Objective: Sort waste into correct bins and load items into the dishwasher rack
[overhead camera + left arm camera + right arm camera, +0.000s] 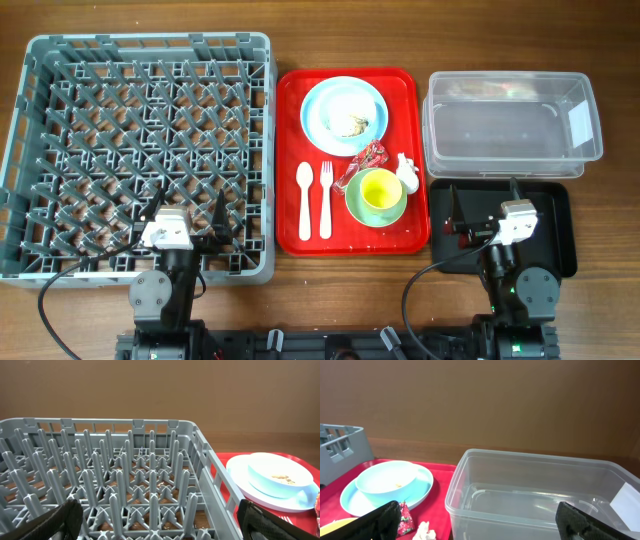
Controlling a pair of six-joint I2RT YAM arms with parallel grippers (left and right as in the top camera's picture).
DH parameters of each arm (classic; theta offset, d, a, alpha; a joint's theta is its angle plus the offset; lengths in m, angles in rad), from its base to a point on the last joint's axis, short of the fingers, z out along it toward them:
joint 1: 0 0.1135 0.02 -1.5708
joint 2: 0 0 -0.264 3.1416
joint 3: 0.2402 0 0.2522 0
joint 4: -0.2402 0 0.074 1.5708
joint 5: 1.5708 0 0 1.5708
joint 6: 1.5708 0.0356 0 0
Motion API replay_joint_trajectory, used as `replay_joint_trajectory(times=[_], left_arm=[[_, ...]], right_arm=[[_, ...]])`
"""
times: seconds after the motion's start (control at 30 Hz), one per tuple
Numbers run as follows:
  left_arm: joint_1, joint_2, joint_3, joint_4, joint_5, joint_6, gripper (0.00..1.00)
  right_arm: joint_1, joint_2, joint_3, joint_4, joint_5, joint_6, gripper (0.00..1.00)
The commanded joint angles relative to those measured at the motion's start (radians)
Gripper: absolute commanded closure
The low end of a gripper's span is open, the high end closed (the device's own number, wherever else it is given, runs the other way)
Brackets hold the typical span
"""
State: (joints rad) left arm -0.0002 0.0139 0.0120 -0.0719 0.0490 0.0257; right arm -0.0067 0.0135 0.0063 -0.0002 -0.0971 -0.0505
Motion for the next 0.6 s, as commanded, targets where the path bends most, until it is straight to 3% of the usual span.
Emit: replay_joint_trajectory(times=[0.0,0.27,0.4,0.5,0.57], left_arm=[[-0.003,-0.006,-0.006,-0.004,-0.013,0.019,0.00],[-0.004,-0.006,-0.006,0.001,-0.005,0.019,0.00],[-0.004,-0.006,-0.006,0.092,0.120,0.015,0.00],[-0.003,-0.006,0.076,0.182,0.151,-0.178,0.00],[-0.004,0.013,0.174,0.174,0.149,-0.234,0.00]], right_arm=[[-0.005,-0.002,-0.001,0.006,-0.006,-0.002,0.00],[-0.005,-0.002,-0.001,0.006,-0.006,-0.002,0.00],[-0.005,-0.002,-0.001,0.006,-0.006,-0.002,0.00],[-0.005,-0.002,-0.001,0.006,-0.006,-0.002,0.00],[-0.005,-0.002,-0.001,0.006,-0.006,-0.002,0.00]])
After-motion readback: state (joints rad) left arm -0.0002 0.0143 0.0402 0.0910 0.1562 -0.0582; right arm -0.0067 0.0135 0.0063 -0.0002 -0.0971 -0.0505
